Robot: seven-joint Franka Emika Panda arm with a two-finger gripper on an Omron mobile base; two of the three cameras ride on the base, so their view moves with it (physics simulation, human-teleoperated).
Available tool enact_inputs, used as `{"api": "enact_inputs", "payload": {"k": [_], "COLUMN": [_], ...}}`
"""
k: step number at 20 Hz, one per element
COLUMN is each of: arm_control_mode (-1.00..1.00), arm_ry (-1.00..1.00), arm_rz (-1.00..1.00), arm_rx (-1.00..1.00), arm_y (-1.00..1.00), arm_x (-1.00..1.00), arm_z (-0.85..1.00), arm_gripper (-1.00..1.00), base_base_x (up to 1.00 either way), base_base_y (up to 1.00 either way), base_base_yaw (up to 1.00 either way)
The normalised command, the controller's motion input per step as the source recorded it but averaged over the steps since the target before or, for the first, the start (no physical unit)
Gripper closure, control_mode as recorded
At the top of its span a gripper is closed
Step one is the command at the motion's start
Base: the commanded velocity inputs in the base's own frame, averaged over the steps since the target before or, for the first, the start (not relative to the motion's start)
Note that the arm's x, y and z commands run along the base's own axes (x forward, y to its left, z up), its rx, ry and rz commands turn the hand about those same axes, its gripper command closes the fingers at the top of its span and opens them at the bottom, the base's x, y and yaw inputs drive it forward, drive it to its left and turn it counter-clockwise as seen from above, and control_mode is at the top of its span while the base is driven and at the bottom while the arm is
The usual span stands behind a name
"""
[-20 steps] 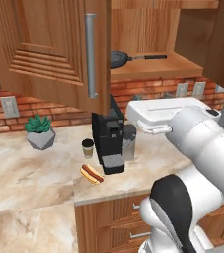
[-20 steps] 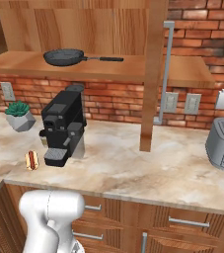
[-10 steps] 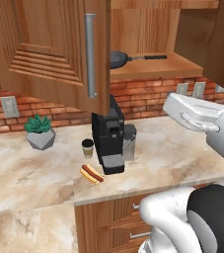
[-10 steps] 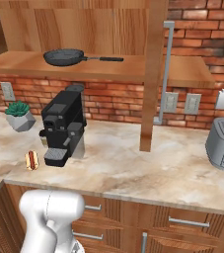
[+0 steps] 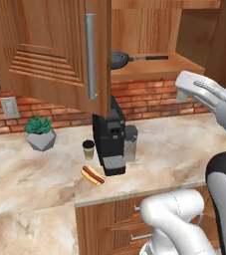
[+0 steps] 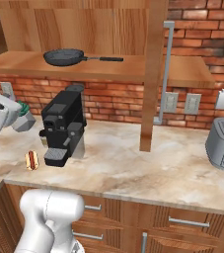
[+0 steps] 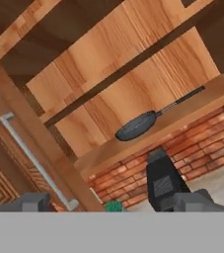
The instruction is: Pick the pan from the cabinet and place it on the stove. Then turn on the stove burner for the pan.
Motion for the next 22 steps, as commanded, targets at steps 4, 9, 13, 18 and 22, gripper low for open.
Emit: {"api": "enact_inputs", "payload": {"k": [4,9,13,18,22], "arm_control_mode": [-1.0,-1.0,-1.0,-1.0,-1.0], "arm_ry": [0.13,0.13,0.16,0.19,0.19], "arm_rz": [0.18,0.2,0.19,0.16,0.15], "arm_rx": [0.16,0.15,0.17,0.17,0.15], "arm_y": [-0.24,-0.03,0.07,0.1,0.17], "arm_x": [0.14,0.12,0.17,0.24,0.27], "arm_z": [0.0,0.0,-0.02,0.0,-0.02], "arm_gripper": [-1.0,-1.0,-1.0,-1.0,-1.0], "base_base_x": [0.0,0.0,0.0,0.0,0.0], "base_base_y": [0.0,0.0,0.0,0.0,0.0], "base_base_yaw": [0.0,0.0,0.0,0.0,0.0]}}
